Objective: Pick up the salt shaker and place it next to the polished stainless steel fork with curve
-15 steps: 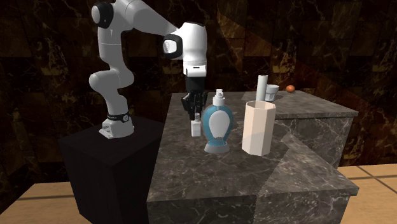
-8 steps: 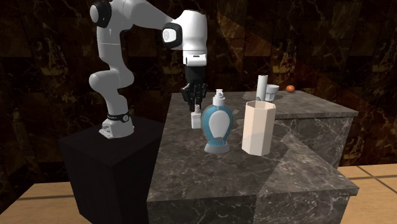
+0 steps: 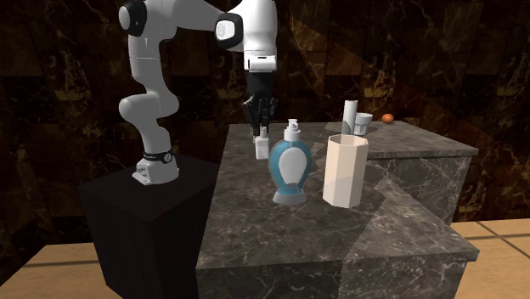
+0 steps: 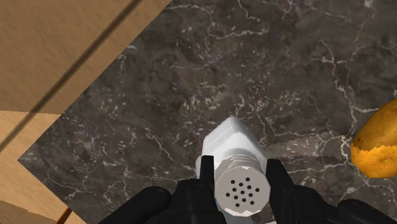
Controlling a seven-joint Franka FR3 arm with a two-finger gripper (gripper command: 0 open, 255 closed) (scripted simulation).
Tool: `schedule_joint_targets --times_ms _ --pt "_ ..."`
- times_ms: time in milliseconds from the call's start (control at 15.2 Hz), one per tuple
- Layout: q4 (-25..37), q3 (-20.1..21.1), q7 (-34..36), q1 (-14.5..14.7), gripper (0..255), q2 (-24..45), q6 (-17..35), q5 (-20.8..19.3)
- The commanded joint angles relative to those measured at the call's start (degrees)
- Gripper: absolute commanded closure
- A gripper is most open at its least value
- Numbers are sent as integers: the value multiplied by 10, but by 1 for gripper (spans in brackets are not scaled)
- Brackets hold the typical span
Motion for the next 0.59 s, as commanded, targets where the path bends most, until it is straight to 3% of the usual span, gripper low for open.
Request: schedule_joint_targets --times_ms 0,528 --pt "11 0 0 0 255 -5 -16 -1" --pt "66 0 0 0 255 -10 -77 -1"
